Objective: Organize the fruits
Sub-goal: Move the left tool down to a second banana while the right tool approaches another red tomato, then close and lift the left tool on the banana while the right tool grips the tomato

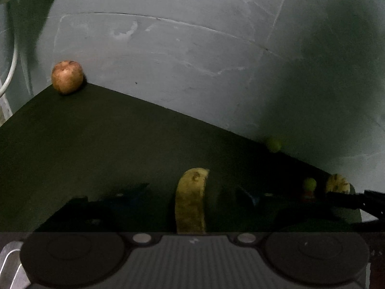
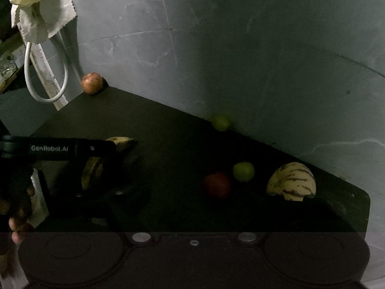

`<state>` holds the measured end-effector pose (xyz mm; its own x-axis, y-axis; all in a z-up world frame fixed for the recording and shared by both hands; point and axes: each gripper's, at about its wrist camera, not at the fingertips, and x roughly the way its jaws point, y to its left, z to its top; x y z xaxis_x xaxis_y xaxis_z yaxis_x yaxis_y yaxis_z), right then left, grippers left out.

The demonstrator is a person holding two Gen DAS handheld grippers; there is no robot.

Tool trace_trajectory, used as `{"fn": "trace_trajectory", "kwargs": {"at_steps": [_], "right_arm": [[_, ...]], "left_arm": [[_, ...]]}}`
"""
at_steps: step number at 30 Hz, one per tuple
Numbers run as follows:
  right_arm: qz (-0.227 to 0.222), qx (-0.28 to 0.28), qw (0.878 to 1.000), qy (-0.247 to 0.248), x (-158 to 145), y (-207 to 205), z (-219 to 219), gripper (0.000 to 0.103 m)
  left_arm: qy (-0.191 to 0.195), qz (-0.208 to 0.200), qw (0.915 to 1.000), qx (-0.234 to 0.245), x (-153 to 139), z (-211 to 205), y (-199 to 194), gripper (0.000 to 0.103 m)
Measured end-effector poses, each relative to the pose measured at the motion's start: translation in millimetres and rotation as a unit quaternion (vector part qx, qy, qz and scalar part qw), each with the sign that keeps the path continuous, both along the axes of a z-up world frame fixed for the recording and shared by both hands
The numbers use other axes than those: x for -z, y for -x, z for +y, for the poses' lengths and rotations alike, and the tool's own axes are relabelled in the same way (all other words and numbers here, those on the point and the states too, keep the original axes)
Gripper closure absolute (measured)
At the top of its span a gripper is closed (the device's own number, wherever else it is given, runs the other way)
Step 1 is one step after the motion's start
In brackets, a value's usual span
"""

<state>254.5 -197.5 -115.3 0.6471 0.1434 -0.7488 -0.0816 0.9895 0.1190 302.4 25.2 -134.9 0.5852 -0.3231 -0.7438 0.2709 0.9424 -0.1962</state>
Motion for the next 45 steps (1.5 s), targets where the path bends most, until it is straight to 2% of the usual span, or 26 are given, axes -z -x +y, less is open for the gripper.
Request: {"fn": "trace_trajectory", "kwargs": {"at_steps": [10,18,23,31,39,45], "right_arm": [[0.008,0.005,1.000,0.001,8,-9,-1,0.036],[0.014,0.018,1.000,0.004,13,-13,-6,0.040],[0.017,0.026,0.999,0.008,18,-20,-6,0.050],[0.018,0.028,0.999,0.016,21,-25,-2,0.069],[0.012,0.013,1.000,0.011,19,-23,6,0.072],[-0.002,0.000,1.000,0.003,6,-18,14,0.072]], "left_arm": [[-0.007,0.012,0.9999,0.008,6,-4,-4,0.050],[-0.009,0.023,0.9996,0.011,12,-7,-3,0.058],[-0.015,0.021,0.9996,0.012,14,-7,-3,0.070],[-0.013,0.022,0.9996,0.013,14,-7,-1,0.070],[-0.009,0.022,0.9996,0.016,14,-8,3,0.071],[-0.004,0.020,0.9997,0.014,11,-7,8,0.071]]}}
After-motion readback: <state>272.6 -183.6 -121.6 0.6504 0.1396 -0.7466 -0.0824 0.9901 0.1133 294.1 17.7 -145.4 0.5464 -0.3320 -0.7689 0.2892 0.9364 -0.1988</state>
